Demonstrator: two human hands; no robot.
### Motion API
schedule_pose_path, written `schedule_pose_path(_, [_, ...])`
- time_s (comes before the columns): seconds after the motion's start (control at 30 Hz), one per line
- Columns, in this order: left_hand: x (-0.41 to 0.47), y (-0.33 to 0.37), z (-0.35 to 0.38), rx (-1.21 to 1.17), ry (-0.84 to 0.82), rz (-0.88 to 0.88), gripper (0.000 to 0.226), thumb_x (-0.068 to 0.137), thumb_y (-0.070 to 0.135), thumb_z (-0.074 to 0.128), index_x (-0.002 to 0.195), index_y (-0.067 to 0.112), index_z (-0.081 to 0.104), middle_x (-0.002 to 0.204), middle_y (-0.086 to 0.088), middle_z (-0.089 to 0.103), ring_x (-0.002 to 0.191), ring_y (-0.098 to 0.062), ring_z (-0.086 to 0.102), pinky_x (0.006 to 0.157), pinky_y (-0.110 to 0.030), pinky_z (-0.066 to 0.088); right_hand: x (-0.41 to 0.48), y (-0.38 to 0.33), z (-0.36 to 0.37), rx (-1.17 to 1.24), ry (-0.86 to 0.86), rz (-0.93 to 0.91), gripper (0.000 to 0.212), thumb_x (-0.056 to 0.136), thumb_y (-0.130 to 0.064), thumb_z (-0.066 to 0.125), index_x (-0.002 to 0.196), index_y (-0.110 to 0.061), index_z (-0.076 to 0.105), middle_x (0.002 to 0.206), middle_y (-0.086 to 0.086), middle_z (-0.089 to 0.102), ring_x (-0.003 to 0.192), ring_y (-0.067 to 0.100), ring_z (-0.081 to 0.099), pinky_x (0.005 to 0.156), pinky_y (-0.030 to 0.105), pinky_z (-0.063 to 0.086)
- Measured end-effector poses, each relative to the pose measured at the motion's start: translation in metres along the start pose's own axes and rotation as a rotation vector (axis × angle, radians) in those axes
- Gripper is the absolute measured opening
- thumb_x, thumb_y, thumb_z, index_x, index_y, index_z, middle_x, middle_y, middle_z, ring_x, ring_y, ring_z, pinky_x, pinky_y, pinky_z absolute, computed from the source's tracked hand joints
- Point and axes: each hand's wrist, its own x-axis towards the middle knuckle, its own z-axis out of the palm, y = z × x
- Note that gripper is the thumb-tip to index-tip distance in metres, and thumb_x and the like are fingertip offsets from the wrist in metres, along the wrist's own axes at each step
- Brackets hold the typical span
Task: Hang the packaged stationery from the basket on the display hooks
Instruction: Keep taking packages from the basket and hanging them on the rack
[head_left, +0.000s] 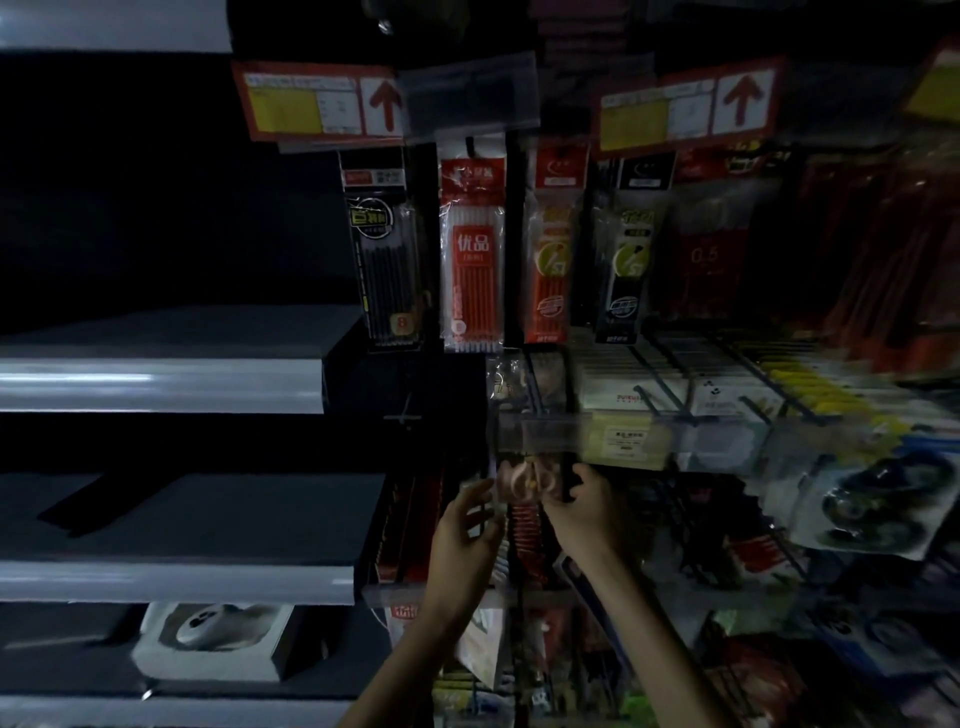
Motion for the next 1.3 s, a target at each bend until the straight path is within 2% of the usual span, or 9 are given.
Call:
schedule_pose_path(0.1, [-0.001, -0.003, 0.001, -0.012, -0.010, -0.006, 0.040, 0.104, 0.007, 0.062, 0.134, 0.033, 0.062, 0.127, 0.017, 0.069, 0.113, 0.006, 0.066, 0.086, -0.015, 0.055, 0.009, 0.011, 0.009, -0.011, 0.018, -0.007, 0.024, 0.085, -0.055, 0.059, 0.092, -0.033, 0.064, 0.086, -0.008, 0.073, 0.077, 0.017, 0.071, 0.075, 0.044, 0.062])
schedule_pose_path(0.17, [-0.003, -0.006, 0.002, -0.032, -0.013, -0.011, 0.041, 0.104, 0.007, 0.062, 0.135, 0.033, 0.062, 0.124, 0.019, 0.071, 0.112, 0.006, 0.066, 0.084, -0.013, 0.054, -0.002, 0.004, 0.002, -0.059, 0.033, -0.021, 0.023, 0.091, -0.053, 0.056, 0.080, -0.032, 0.060, 0.076, -0.012, 0.069, 0.070, 0.015, 0.068, 0.072, 0.042, 0.061])
schedule_pose_path(0.3, [-0.003, -0.010, 0.002, -0.042, 0.012, -0.002, 0.041, 0.104, 0.010, 0.063, 0.140, 0.030, 0.062, 0.131, 0.014, 0.069, 0.117, 0.002, 0.066, 0.090, -0.017, 0.055, -0.013, -0.001, -0.001, -0.104, 0.077, -0.061, 0.015, 0.093, -0.048, 0.060, 0.094, -0.034, 0.061, 0.083, -0.011, 0.071, 0.078, 0.019, 0.070, 0.072, 0.038, 0.058])
schedule_pose_path(0.43, [0.003, -0.009, 0.002, -0.024, 0.046, 0.017, 0.044, 0.104, 0.013, 0.064, 0.144, 0.030, 0.060, 0.139, 0.008, 0.065, 0.123, -0.005, 0.065, 0.103, -0.034, 0.056, -0.016, -0.010, -0.003, -0.076, 0.101, -0.089, 0.012, 0.095, -0.043, 0.061, 0.102, -0.034, 0.065, 0.089, -0.011, 0.073, 0.079, 0.016, 0.070, 0.067, 0.033, 0.056])
schedule_pose_path(0.57, [0.010, -0.006, 0.003, 0.016, 0.053, 0.032, 0.047, 0.103, 0.014, 0.064, 0.146, 0.032, 0.059, 0.141, 0.008, 0.064, 0.125, -0.008, 0.064, 0.106, -0.042, 0.055, -0.015, -0.016, -0.005, -0.101, 0.075, -0.104, 0.024, 0.099, -0.039, 0.062, 0.122, -0.036, 0.068, 0.107, -0.008, 0.075, 0.094, 0.017, 0.071, 0.068, 0.027, 0.048])
schedule_pose_path(0.67, [0.007, -0.003, 0.006, 0.056, 0.040, 0.072, 0.045, 0.104, 0.011, 0.062, 0.141, 0.035, 0.060, 0.134, 0.011, 0.068, 0.120, -0.004, 0.067, 0.101, -0.034, 0.058, -0.016, -0.017, -0.005, -0.150, 0.039, -0.095, 0.038, 0.099, -0.038, 0.063, 0.137, -0.037, 0.062, 0.122, -0.005, 0.073, 0.111, 0.021, 0.069, 0.079, 0.026, 0.048])
schedule_pose_path(0.77, [0.006, -0.005, 0.007, 0.066, 0.056, 0.087, 0.045, 0.103, 0.012, 0.061, 0.143, 0.034, 0.060, 0.136, 0.009, 0.066, 0.121, -0.004, 0.066, 0.101, -0.035, 0.058, -0.017, -0.016, -0.004, -0.164, 0.042, -0.110, 0.040, 0.098, -0.039, 0.063, 0.138, -0.039, 0.060, 0.122, -0.006, 0.073, 0.111, 0.021, 0.069, 0.085, 0.030, 0.055])
schedule_pose_path(1.13, [0.009, -0.008, 0.003, 0.098, 0.037, 0.057, 0.043, 0.103, 0.018, 0.064, 0.143, 0.033, 0.059, 0.136, 0.006, 0.064, 0.118, -0.001, 0.064, 0.100, -0.035, 0.058, -0.016, -0.015, -0.009, -0.100, 0.043, -0.093, 0.028, 0.101, -0.047, 0.057, 0.123, -0.034, 0.070, 0.107, -0.007, 0.075, 0.097, 0.019, 0.071, 0.072, 0.029, 0.051])
schedule_pose_path(1.3, [0.006, -0.008, 0.003, 0.141, 0.081, 0.064, 0.040, 0.103, 0.019, 0.065, 0.142, 0.030, 0.058, 0.136, 0.011, 0.056, 0.119, 0.017, 0.053, 0.095, -0.005, 0.045, -0.017, -0.016, -0.011, -0.130, 0.048, -0.086, 0.026, 0.099, -0.044, 0.059, 0.119, -0.034, 0.071, 0.109, -0.007, 0.075, 0.100, 0.020, 0.070, 0.079, 0.031, 0.052])
